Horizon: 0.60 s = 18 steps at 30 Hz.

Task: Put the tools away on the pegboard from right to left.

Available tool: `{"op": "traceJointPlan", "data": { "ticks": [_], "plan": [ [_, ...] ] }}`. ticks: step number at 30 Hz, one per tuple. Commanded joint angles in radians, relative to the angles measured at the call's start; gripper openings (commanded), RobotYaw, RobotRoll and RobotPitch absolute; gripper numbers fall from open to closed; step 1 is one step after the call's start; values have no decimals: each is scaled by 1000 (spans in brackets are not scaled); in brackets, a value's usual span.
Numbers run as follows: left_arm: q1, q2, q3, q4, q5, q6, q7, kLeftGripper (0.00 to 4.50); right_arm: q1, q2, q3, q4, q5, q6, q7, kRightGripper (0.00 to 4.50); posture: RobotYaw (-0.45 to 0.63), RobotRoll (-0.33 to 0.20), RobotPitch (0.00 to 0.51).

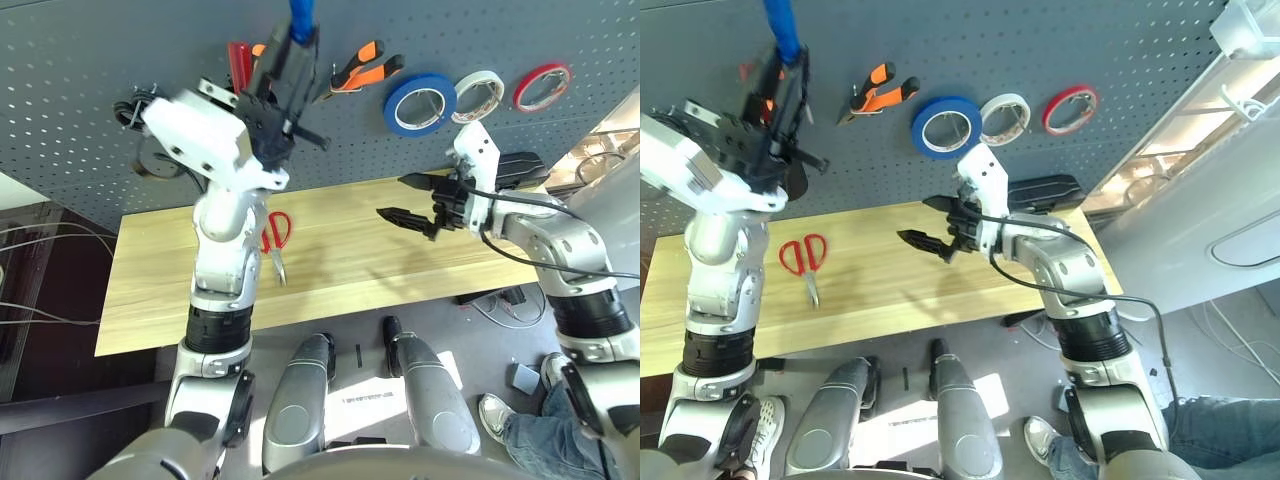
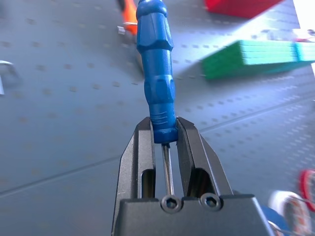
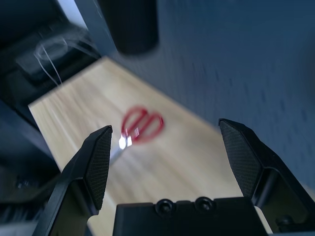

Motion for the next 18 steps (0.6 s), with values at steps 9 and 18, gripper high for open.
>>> {"op": "traceJointPlan", "data": {
  "ticks": [9,18],
  "plan": [
    [20,82,109,134,51,106,88,530,-103,131,22,82,-11,-143,-26,4500,142,0,284],
    [36,87,101,104,15,192,82,1247,-103,124,17,101,-15,-147,-28,4500,147,0,286]
  ]
}}
